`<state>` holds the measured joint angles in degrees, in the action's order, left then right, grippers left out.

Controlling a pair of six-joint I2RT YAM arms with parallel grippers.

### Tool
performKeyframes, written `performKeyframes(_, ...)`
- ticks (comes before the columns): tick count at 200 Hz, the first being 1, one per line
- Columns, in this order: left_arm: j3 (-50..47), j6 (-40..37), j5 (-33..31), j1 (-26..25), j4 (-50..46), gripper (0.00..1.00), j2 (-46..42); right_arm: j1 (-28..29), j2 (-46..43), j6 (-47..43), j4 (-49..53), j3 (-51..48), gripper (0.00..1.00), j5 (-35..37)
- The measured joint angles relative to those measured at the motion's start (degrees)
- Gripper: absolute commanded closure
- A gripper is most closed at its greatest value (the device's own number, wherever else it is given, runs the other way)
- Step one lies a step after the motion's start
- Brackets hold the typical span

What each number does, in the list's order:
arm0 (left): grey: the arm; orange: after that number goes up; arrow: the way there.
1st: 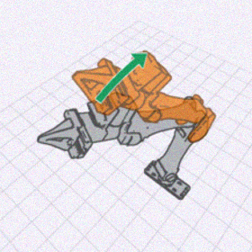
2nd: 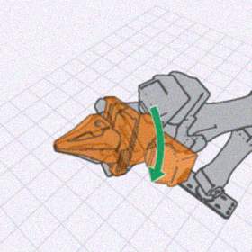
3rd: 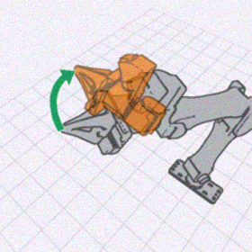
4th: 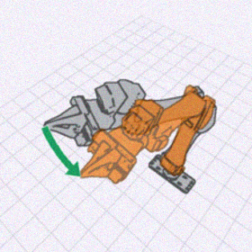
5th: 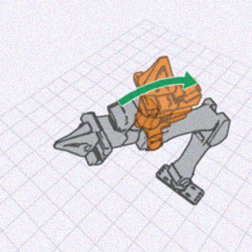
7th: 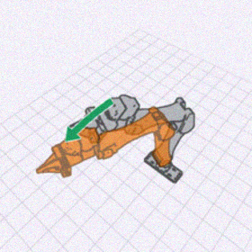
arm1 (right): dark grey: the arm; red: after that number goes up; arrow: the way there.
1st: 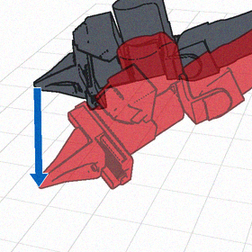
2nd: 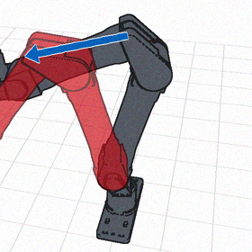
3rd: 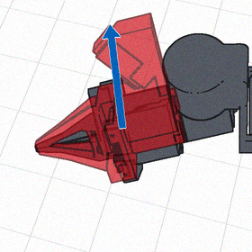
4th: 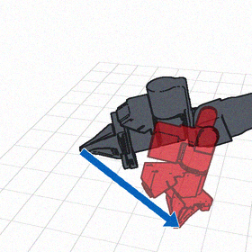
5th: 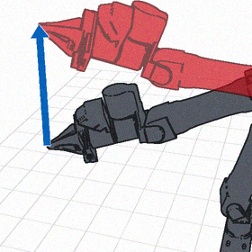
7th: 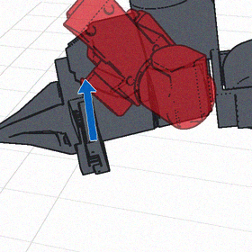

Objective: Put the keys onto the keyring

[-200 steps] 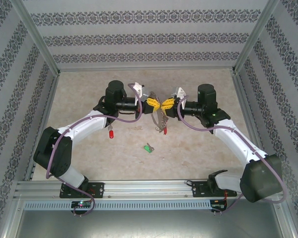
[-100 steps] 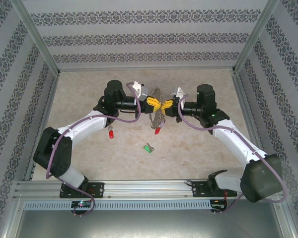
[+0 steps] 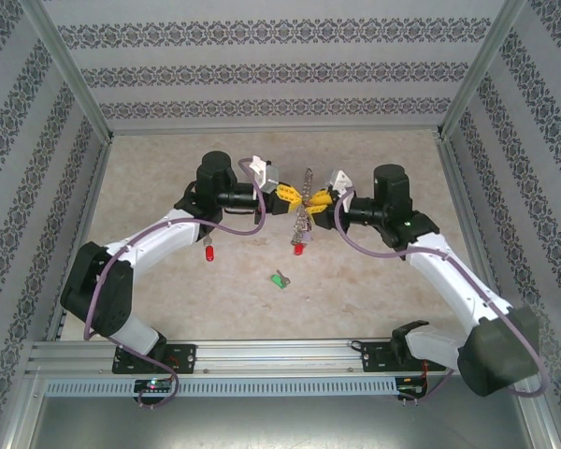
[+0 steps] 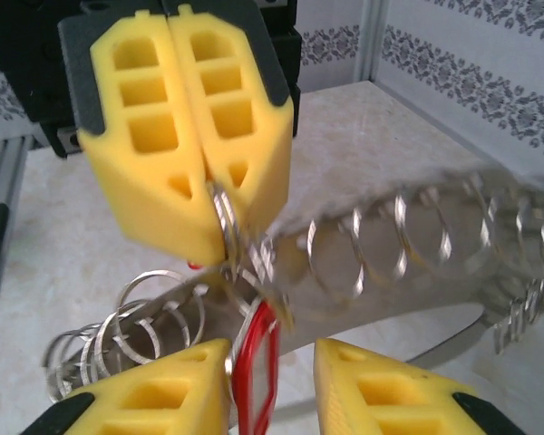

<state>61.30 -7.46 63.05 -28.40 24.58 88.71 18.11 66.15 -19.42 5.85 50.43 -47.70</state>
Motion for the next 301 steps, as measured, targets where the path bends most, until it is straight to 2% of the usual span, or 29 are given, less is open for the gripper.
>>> performKeyframes(100,2.9,-15.1,-0.3,0.0,-18.9,1.0,-2.3,1.2,-6.8,-12.5,3.9,-0.9,0.71,7.3)
performKeyframes(210,3.2,-17.7,-0.3,0.0,-22.6,1.0,-2.4,4.3,-1.1,-15.4,4.4,3.2,0.71,7.4)
performKeyframes(301,3.2,-17.9,-0.3,0.0,-23.0,1.0,-2.5,4.5,-2.5,-15.5,6.4,3.2,0.68,7.8)
